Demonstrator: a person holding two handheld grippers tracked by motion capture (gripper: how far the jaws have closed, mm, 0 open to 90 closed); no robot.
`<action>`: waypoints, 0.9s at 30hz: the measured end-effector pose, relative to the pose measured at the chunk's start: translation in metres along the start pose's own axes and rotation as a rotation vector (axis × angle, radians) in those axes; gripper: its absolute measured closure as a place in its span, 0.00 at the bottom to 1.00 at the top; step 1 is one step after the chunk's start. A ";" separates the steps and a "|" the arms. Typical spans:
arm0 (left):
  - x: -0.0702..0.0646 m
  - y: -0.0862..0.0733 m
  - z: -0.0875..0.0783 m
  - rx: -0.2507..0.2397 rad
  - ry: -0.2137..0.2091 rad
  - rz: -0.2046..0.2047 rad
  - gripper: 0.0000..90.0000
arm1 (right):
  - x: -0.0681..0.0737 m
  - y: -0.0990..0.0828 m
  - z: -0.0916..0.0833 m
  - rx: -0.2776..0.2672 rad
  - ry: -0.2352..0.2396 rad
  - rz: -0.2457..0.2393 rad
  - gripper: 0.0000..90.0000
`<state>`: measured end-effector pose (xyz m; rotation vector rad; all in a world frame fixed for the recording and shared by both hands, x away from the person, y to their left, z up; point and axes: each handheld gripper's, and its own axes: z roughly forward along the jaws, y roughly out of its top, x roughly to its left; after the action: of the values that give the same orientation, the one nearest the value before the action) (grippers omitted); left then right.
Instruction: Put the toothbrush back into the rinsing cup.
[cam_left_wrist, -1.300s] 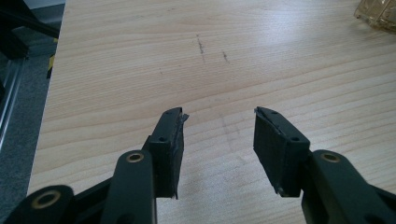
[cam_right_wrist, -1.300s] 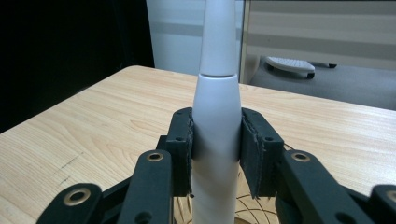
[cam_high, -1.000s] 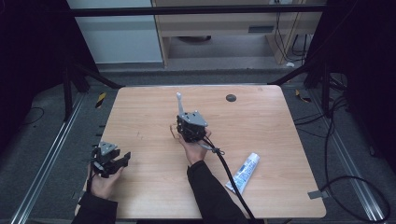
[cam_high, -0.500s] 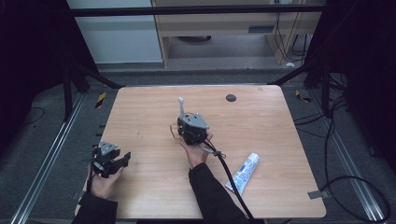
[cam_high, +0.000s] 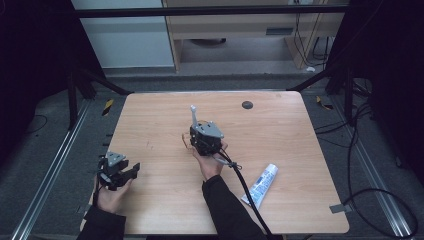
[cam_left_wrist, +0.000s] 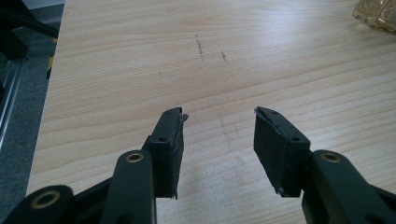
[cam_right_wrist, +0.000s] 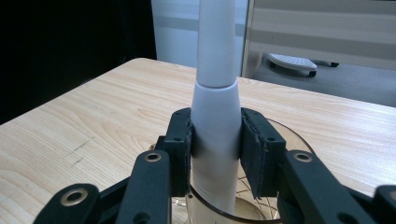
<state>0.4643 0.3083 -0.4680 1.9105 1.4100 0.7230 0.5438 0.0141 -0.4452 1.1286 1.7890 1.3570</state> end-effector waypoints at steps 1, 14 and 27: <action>0.000 0.000 0.000 0.000 0.000 0.000 0.58 | 0.000 0.000 0.000 0.002 0.003 0.006 0.72; 0.000 0.000 0.000 -0.002 0.001 -0.001 0.58 | 0.000 0.001 -0.001 0.003 0.008 -0.007 0.54; 0.001 0.000 -0.001 -0.004 0.002 -0.003 0.57 | 0.000 0.005 -0.019 0.061 0.074 -0.029 0.28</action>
<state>0.4637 0.3095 -0.4668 1.9052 1.4112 0.7261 0.5290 0.0064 -0.4354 1.0926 1.9041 1.3521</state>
